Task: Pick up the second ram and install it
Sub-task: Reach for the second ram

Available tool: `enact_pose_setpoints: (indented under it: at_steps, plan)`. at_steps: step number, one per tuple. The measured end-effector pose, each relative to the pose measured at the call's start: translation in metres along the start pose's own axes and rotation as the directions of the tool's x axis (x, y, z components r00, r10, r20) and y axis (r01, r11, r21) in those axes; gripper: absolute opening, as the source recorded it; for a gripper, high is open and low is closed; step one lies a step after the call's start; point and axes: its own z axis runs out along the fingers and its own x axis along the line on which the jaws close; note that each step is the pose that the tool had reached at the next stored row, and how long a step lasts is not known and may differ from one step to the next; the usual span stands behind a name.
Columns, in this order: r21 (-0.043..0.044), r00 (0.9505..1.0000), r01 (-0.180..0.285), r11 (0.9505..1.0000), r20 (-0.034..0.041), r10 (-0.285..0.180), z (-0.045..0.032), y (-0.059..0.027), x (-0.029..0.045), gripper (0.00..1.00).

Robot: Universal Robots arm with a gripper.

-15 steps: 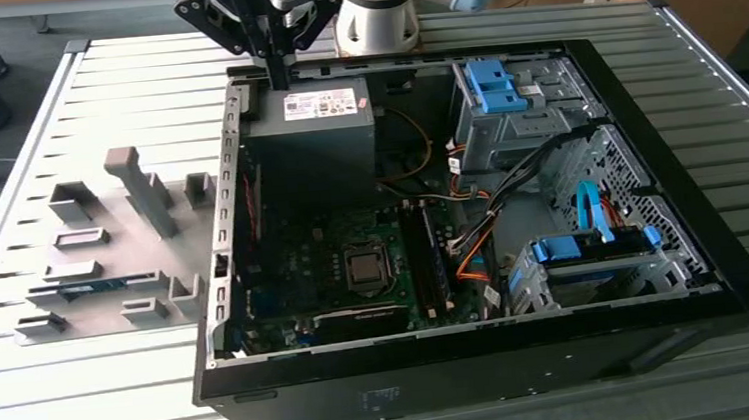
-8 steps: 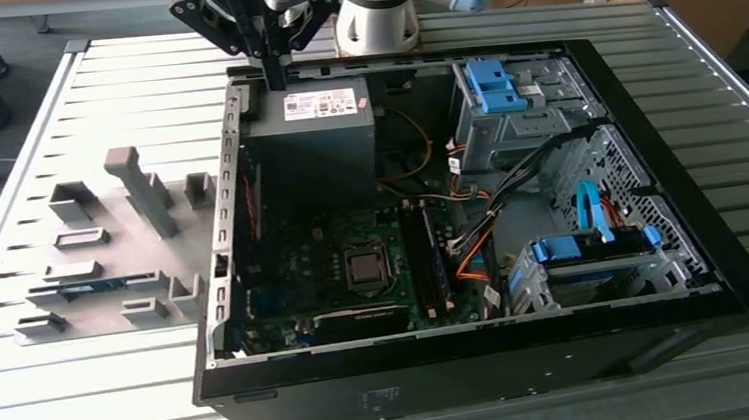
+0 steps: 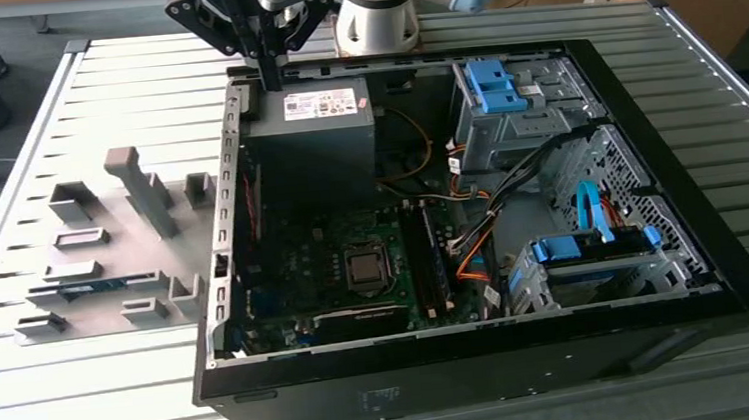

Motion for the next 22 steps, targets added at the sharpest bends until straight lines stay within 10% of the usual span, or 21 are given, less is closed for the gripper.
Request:
enact_pose_setpoints:
  at_steps: [22]
  plan:
    - [0.0,1.0,0.0,1.0,-0.0001,0.0,-0.0002,-0.0007,0.0088,0.1]
